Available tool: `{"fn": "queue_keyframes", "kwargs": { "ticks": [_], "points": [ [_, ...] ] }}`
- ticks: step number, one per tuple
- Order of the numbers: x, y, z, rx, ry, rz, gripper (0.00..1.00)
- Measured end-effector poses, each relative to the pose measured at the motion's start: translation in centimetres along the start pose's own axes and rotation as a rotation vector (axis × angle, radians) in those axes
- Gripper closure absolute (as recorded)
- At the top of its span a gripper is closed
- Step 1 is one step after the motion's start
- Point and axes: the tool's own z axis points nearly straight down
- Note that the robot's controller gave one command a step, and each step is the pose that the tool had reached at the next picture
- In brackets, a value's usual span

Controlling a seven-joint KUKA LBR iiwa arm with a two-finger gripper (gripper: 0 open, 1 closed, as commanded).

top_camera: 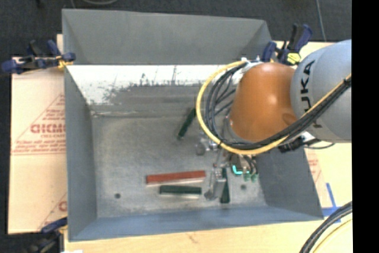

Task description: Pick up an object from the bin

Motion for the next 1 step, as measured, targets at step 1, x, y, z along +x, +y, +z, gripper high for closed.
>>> {"fn": "queue_keyframes", "kwargs": {
  "ticks": [1],
  "points": [
    [-2.32, 2.64, 10.78, -0.002, -0.001, 0.018, 0.0]
  ]
}}
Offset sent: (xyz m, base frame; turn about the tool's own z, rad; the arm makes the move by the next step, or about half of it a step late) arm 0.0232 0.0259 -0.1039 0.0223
